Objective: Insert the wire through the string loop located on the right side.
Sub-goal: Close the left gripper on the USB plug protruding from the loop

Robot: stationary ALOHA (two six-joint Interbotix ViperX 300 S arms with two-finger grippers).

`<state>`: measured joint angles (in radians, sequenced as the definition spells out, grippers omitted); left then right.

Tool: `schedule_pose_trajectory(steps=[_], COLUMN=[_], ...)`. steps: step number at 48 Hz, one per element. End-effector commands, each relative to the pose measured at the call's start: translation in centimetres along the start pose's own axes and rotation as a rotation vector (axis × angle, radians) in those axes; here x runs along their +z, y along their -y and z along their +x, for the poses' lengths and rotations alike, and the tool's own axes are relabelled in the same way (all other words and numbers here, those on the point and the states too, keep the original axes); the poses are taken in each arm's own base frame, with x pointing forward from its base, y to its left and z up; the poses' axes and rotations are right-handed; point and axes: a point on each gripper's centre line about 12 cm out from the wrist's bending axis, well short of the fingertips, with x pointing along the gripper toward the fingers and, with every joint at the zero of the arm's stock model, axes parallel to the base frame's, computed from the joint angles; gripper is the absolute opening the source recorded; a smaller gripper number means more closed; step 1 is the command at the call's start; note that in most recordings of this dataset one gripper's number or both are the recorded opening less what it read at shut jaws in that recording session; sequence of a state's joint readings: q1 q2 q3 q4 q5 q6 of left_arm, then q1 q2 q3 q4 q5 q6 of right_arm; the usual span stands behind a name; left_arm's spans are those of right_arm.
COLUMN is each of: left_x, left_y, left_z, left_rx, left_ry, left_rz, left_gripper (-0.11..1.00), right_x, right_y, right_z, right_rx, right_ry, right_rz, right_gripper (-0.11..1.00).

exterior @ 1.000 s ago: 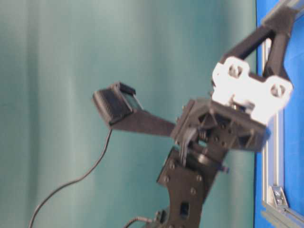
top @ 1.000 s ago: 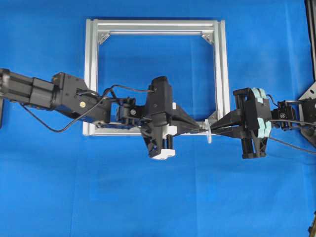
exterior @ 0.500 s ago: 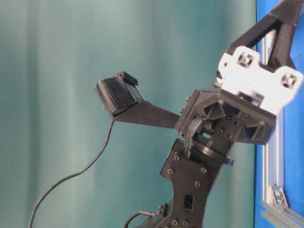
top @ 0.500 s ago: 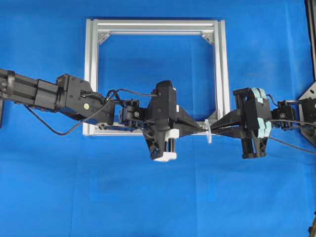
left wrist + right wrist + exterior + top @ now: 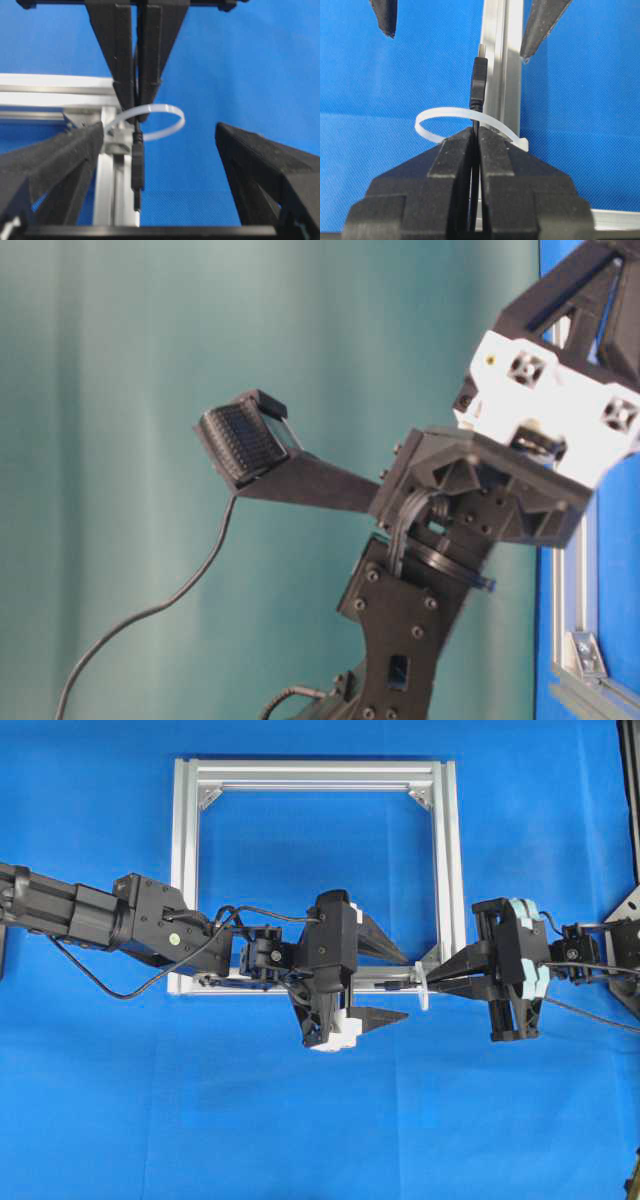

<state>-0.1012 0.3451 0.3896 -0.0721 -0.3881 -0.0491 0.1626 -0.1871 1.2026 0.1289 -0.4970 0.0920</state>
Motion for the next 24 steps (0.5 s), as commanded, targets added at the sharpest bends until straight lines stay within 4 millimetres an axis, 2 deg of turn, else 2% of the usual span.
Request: schedule_pose_trajectory(steps=[1, 12, 24], left_x=[1.1, -1.3, -1.8], left_y=[0.0, -0.4, -0.6], left_z=[0.1, 1.5, 1.7], left_rx=[-0.001, 0.009, 0.012], left_ry=[0.031, -0.019, -0.03], left_rz=[-0.003, -0.003, -0.005], left_gripper=[0.88, 0.88, 0.88], right_x=[0.9, 0.8, 0.7], right_y=[-0.1, -0.1, -0.1], right_z=[0.2, 0.1, 0.1], right_rx=[0.005, 0.003, 0.004], right_ry=[0.029, 0.027, 0.024], right_rz=[-0.001, 0.0, -0.001], right_gripper=[-0.04, -0.04, -0.04])
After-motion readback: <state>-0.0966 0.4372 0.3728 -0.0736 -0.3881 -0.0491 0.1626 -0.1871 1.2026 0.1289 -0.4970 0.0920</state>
